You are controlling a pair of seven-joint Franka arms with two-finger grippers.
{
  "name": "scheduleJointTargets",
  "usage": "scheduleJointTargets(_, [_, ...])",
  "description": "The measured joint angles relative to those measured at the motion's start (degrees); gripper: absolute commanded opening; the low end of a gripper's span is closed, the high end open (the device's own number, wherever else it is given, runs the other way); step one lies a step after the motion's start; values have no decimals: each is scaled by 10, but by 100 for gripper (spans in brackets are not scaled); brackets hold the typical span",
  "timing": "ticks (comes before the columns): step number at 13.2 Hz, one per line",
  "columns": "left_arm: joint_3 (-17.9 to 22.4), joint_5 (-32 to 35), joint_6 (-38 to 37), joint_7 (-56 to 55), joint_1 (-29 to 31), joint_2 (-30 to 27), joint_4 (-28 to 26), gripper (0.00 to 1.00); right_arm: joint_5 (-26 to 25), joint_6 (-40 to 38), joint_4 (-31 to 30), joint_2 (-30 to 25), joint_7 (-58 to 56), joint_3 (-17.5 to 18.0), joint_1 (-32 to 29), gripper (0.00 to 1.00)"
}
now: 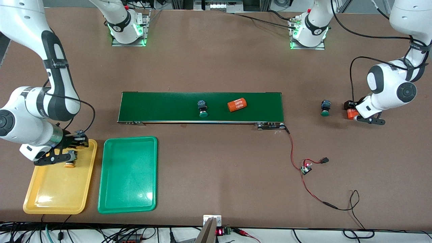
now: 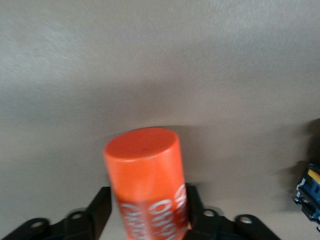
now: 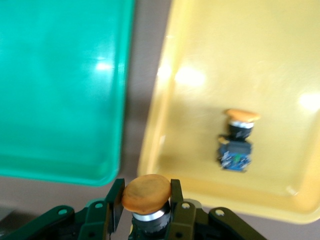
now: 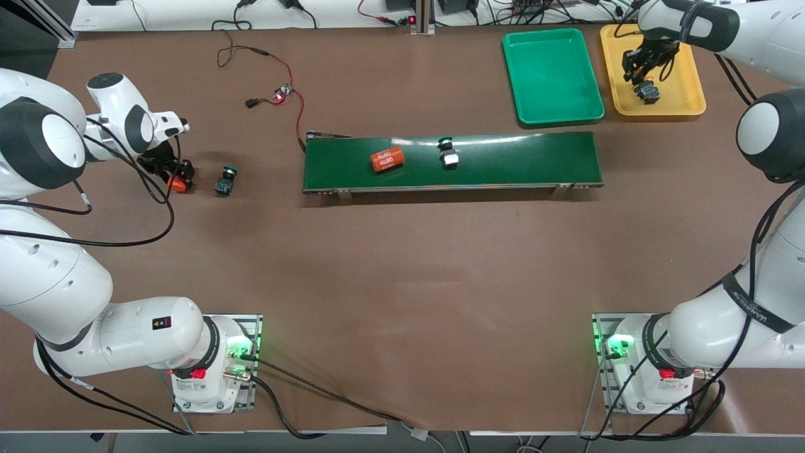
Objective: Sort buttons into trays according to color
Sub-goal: 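Release the button in the yellow tray while the left gripper places the cylinder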
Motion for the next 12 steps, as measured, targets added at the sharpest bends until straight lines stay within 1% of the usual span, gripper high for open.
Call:
scheduleJointTargets(2, [-8, 0, -12, 1, 0, -1, 5, 24, -2, 40, 2, 21, -4, -2, -6, 10])
scheduleJointTargets(3, [-19, 0, -42, 1, 0, -4, 18, 25, -3, 60, 3, 30, -5, -3, -7, 10])
scheduleJointTargets(4, [-34, 0, -97, 1, 0, -10, 41, 25, -4, 78, 4, 38, -7, -4, -7, 10])
scheduleJointTargets(5, [-50, 0, -167, 0, -1, -17, 76, 25, -4, 96, 5, 45, -13, -6, -9, 14])
scheduleJointTargets(6, [-66, 0, -235, 1, -1, -24, 116, 25, -4, 113, 6, 52, -21, -6, -12, 22])
scheduleJointTargets(7, [-85, 0, -293, 1, -1, -30, 153, 25, -4, 126, 7, 59, -28, -7, -14, 39])
scheduleJointTargets(8, [-109, 0, -339, 1, -2, -36, 182, 27, -5, 134, 7, 64, -31, -8, -16, 46])
scheduleJointTargets(9, [-136, -1, -373, 2, -2, -41, 202, 26, -7, 140, 7, 68, -32, -10, -16, 73])
scheduleJointTargets(10, [-169, -1, -397, 2, -2, -43, 216, 24, -8, 141, 8, 69, -32, -10, -16, 100])
scheduleJointTargets(12, [-248, -3, -425, 3, -3, -43, 227, 21, -9, 142, 8, 69, -32, -10, -16, 100])
